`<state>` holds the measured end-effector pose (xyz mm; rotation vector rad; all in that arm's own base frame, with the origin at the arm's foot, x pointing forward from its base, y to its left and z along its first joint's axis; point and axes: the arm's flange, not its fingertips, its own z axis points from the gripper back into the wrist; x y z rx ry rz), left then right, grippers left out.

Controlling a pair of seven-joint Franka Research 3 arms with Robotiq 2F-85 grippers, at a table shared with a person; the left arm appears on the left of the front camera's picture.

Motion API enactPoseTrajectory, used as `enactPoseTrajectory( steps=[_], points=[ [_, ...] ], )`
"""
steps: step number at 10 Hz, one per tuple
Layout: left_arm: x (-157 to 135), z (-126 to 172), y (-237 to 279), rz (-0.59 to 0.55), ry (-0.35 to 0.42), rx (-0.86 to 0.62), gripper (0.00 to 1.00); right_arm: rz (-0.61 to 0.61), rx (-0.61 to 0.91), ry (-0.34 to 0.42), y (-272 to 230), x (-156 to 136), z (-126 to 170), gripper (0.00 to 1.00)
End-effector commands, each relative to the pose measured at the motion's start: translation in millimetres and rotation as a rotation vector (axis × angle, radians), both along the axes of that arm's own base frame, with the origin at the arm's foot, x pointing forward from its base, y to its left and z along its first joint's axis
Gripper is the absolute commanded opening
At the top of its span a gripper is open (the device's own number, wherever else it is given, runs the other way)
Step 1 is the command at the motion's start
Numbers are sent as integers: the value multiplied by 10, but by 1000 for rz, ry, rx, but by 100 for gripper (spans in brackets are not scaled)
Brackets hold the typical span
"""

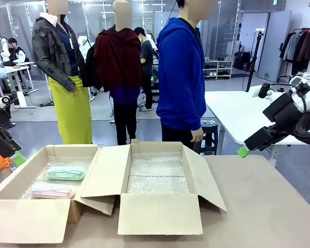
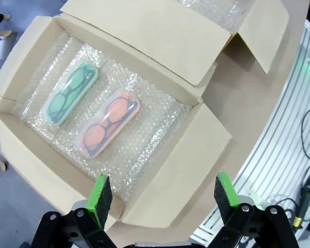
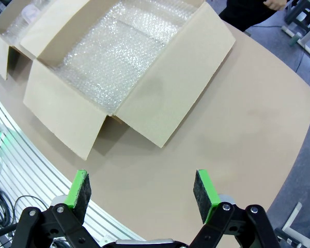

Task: Pack the glasses set securely to prepare it for shipping.
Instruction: Position the Package Box on the left side of the table.

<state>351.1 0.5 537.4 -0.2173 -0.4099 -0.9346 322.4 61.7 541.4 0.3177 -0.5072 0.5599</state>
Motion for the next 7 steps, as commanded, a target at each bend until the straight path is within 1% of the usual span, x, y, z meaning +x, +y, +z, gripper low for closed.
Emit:
enactPoseTrajectory(
  steps=[1, 7],
  points=[
    [18, 41, 0, 18, -1, 18, 100, -2, 5, -11, 6, 4, 13, 100],
    [18, 41, 0, 18, -1, 18, 100, -2, 5, -11, 6, 4, 13, 100]
  ],
)
